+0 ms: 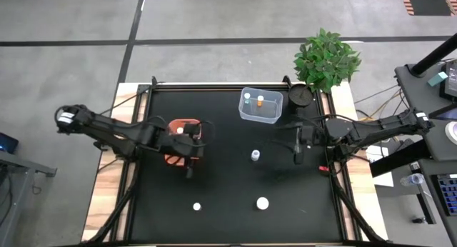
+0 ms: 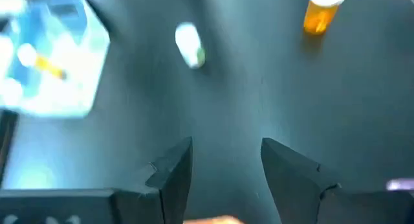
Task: Pick and place medicine bottles into bin by pill shape (circle, oval)
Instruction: Put the pink tablet pill bottle into the transparent bin
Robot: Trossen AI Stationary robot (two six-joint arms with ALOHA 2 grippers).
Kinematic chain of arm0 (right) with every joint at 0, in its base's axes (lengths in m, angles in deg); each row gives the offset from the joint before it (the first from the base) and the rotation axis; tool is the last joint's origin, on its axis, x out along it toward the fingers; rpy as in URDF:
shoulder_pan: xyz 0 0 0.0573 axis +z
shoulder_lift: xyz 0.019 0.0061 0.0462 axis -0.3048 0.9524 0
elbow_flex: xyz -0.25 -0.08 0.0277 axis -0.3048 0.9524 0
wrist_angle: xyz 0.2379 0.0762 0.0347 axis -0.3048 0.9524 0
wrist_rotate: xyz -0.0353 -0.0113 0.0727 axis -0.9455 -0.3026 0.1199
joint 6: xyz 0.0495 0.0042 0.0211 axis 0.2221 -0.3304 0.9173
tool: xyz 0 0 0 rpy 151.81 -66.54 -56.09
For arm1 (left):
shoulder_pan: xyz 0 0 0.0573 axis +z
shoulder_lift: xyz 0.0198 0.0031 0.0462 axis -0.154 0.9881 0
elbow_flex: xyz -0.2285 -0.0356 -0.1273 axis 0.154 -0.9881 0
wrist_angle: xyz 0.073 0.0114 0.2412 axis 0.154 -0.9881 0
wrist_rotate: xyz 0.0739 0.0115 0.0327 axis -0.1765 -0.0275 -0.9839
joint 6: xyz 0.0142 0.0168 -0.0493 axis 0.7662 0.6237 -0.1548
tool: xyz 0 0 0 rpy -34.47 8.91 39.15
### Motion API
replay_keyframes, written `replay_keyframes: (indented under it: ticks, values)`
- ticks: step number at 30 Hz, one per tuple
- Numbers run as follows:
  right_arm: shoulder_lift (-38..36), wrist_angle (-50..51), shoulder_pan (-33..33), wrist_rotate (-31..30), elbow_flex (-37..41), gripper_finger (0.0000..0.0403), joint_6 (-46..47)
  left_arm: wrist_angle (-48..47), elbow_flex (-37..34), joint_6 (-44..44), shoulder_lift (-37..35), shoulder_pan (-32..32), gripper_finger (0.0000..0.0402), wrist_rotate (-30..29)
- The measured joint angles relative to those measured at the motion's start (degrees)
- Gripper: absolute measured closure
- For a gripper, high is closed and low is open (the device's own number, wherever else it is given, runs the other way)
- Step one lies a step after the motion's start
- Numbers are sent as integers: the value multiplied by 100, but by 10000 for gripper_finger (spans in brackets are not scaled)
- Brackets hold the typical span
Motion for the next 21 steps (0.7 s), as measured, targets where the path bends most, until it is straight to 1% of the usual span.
replay_keyframes:
  ticks: [2,7,12,15,21]
  values:
    - [-2,5,16,45,0,213,353,524,-325,245,-225,-70,233,-62]
    - [77,19,236,625,-59,213,1206,1635,-1105,683,-714,-86,233,-71]
    - [394,242,673,652,-442,213,1846,2354,-1606,900,-1132,-84,233,-488]
    - [767,658,887,637,-849,213,2165,2399,-1721,892,-1336,-82,233,-697]
    - [1670,1446,1061,601,-1786,213,2531,2406,-1828,892,-1642,-82,233,-721]
